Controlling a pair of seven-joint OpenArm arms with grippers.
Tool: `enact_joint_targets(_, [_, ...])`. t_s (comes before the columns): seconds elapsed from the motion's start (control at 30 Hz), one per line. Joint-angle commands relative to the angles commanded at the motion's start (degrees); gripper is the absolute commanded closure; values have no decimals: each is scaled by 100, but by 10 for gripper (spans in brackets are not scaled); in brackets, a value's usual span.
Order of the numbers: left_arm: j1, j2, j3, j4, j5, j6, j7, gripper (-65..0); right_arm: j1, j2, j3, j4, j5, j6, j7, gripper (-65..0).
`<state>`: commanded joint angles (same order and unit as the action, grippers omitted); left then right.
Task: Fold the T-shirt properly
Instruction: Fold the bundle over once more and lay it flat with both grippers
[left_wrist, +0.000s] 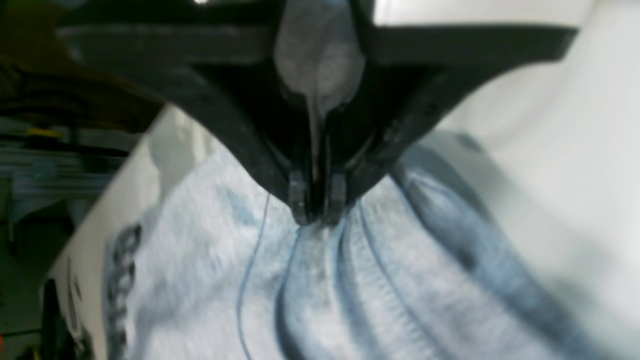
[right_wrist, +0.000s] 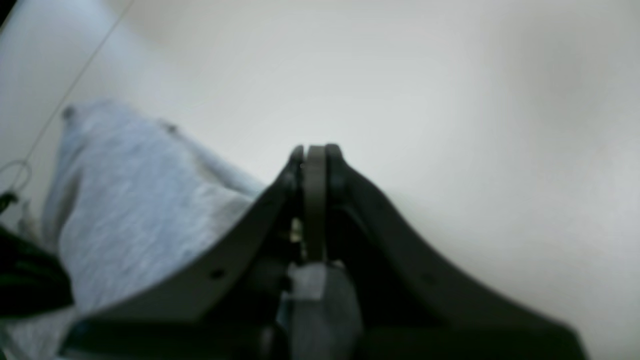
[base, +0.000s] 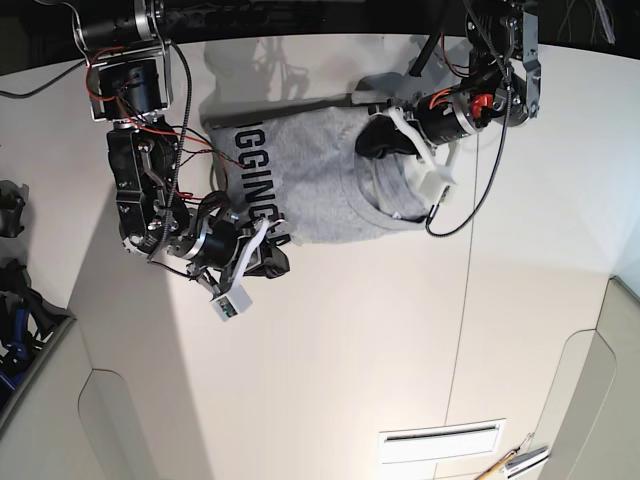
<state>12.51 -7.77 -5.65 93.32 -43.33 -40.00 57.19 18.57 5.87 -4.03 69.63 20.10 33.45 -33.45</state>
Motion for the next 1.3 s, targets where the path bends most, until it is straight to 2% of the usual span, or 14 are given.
enact_joint_targets(0.13, [-520,-280,0,-321,365,0,-179,-53,0,2,0,0,-17,0,-98,0])
enact_joint_targets(0.2, [-813,-382,0,-496,581,89,-339,-53,-2,15,0,0,-17,0,-109,0])
enact_joint_targets(0.3, [-1276,-380,2,-763,874,154,-398,-53,-9,79,4,0,-15,0,-133,0])
enact_joint_targets(0.43, [-1897,-382,2,-1370,1244,266,-846,-53,-57,79,4,2,98,0,-369,0])
enact_joint_targets(0.53, [-2291,-385,2,-1587,1237,294,-802,-53,-120,79,7,2,219,-2,-372,0])
enact_joint_targets(0.67, [-2590,-387,0,-1344,708,233,-428,-53,-129,79,4,2,197,-2,-369,0])
enact_joint_targets(0.8, [-2472,-437,0,-739,422,117,-149,-53,-131,76,4,2,177,-4,-369,0])
enact_joint_targets(1.0, [-1598,-1056,-7,-98,197,124,-109,-53,-129,76,4,0,179,-4,-356,0])
enact_joint_targets(1.1, [-1198,-1217,-42,-92,203,355,-352,-53,-131,74,4,0,179,-2,-310,0])
enact_joint_targets(1.3, [-949,-1209,-111,-125,643,379,-719,-53,-299,-81,-13,0,201,0,-278,0])
